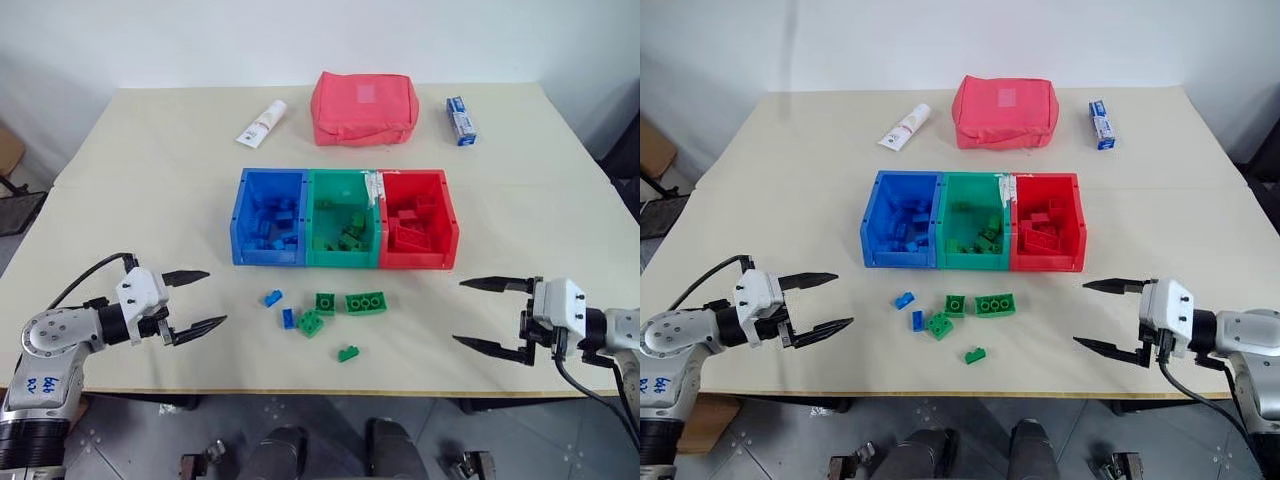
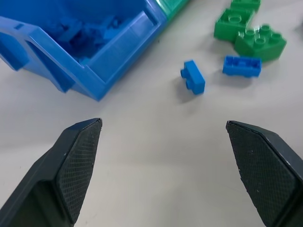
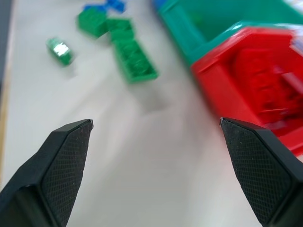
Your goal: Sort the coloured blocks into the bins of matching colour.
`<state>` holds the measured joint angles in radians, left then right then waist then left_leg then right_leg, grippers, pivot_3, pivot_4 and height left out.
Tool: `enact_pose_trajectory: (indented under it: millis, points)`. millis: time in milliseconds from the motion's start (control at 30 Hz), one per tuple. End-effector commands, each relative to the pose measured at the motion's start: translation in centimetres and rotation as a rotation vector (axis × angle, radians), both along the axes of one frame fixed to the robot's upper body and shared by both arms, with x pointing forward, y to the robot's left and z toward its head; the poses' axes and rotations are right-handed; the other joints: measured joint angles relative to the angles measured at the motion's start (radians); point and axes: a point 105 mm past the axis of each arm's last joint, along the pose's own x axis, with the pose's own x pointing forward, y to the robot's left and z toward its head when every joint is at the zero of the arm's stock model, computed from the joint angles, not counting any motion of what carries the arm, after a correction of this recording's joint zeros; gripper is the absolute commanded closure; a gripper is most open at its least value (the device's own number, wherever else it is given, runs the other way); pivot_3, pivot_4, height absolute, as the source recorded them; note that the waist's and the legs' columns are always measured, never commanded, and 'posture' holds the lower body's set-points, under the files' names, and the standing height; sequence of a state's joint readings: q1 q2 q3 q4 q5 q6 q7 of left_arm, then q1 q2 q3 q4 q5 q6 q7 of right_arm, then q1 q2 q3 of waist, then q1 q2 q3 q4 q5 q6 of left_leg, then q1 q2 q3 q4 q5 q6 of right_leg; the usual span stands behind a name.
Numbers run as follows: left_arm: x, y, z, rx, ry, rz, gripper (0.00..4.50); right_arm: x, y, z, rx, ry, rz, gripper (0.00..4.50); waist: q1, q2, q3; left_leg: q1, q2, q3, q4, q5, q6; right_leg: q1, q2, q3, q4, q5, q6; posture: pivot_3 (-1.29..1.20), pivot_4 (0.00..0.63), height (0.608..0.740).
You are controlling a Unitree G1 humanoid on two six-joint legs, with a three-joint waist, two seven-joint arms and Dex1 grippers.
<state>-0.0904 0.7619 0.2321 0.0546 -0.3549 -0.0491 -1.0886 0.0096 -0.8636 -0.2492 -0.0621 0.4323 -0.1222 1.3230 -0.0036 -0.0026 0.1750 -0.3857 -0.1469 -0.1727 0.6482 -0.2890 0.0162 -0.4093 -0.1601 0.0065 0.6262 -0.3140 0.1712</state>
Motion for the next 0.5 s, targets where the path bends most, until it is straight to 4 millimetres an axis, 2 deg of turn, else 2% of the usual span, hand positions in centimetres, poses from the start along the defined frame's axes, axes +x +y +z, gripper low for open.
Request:
enact_pose_trajectory:
  millis: [33, 167, 267, 367, 433, 500]
  points:
    - [-0.1, -0.4, 0.7, 0.002, -0.027, -0.040, 0.04, -0.7, 0.0, 1.5, -0.009, -0.026, 0.011, 0.00, 0.004, 0.000, 0.000, 0.000, 0.000, 0.000, 0.000, 0.000, 0.000, 0.000, 0.000, 0.000, 0.000, 0.000, 0.000, 0.00, 0.150, 0.740]
    - [0.1, -1.6, 0.5, -0.023, -0.026, -0.059, 0.04, -0.9, -1.5, 1.5, -0.038, -0.011, -0.044, 0.00, 0.006, 0.000, 0.000, 0.000, 0.000, 0.001, 0.001, 0.000, 0.000, 0.000, 0.001, 0.001, 0.000, 0.000, 0.000, 0.00, 0.150, 0.740]
    - [-0.6, -5.3, 0.9, -0.097, -0.049, -0.137, 0.04, -0.9, -4.4, 1.6, -0.079, 0.007, -0.132, 0.00, 0.008, 0.000, 0.000, 0.000, 0.001, 0.002, 0.001, -0.001, 0.000, 0.000, 0.001, 0.001, 0.000, 0.000, 0.000, 0.00, 0.150, 0.740]
    - [-2.4, -7.7, 1.3, -0.089, -0.043, -0.256, 0.04, -0.5, -5.7, 1.2, -0.082, 0.045, -0.176, 0.00, 0.010, -0.001, 0.000, 0.000, 0.001, 0.003, 0.002, -0.002, 0.001, 0.000, 0.001, 0.002, 0.000, 0.000, 0.000, 0.00, 0.150, 0.740]
    - [-2.8, -8.4, 1.7, -0.104, -0.027, -0.287, 0.04, 0.0, -5.7, 1.1, -0.074, 0.060, -0.174, 0.00, 0.006, -0.001, 0.000, 0.000, 0.004, 0.004, 0.002, -0.003, 0.000, 0.000, 0.004, 0.003, -0.001, 0.000, 0.000, 0.00, 0.150, 0.740]
    - [-2.7, -8.5, 2.0, -0.113, -0.022, -0.292, 0.04, 0.8, -4.6, 1.3, -0.057, 0.063, -0.140, 0.00, -0.001, 0.000, 0.000, 0.002, 0.007, 0.006, 0.001, -0.003, -0.002, 0.000, 0.007, 0.005, -0.001, 0.000, 0.000, 0.00, 0.150, 0.740]
